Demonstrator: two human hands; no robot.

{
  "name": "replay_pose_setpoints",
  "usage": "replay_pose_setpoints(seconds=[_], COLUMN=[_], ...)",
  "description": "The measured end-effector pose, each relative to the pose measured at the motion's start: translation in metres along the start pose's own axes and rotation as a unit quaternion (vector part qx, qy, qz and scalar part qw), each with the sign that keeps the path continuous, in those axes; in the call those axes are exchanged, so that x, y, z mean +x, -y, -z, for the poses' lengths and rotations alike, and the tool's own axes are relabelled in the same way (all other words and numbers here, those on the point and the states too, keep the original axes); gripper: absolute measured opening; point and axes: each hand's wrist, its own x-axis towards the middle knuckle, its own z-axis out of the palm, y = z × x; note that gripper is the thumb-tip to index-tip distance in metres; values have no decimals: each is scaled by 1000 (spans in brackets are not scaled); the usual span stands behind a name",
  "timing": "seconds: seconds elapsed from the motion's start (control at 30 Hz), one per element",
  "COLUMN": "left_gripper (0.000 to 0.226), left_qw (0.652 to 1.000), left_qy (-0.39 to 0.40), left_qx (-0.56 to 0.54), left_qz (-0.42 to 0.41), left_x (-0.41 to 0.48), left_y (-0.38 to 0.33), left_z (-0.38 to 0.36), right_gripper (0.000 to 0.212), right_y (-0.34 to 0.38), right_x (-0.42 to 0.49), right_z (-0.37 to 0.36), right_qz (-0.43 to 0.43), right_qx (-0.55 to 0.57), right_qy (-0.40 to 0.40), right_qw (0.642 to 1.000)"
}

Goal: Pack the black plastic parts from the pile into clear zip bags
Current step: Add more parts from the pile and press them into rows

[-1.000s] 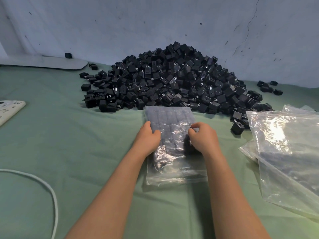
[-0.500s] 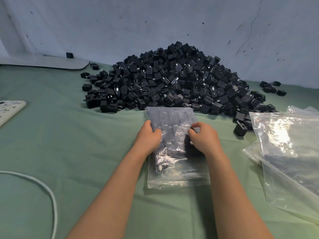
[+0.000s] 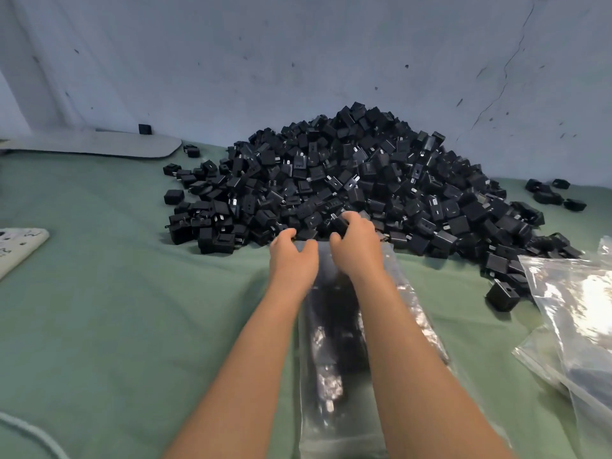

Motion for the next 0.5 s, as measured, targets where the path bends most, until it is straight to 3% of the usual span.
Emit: replay_pose_setpoints(seconds=[0.17,0.3,0.4,0.5], left_gripper=[41,38,34,25], left_qw=[998,997,997,988], left_qy=[-5,-18,-24,3], left_qx=[-61,-70,-71,-151], left_qz=[-2,2,-3,23], left_x=[27,33,29,19], left_y=[2,8,6,-1], left_z=[-2,0,7,17], right_gripper=[57,30,16,14], right_y=[0,0,10,25], right_x=[40,42,33,9], right_z=[-29,-36,-21,9], right_qz=[-35,-37,-8,9], right_qx=[-75,-98,100,284], right_qy=[37,-48,-41,13], right_qw=[996,993,994,959])
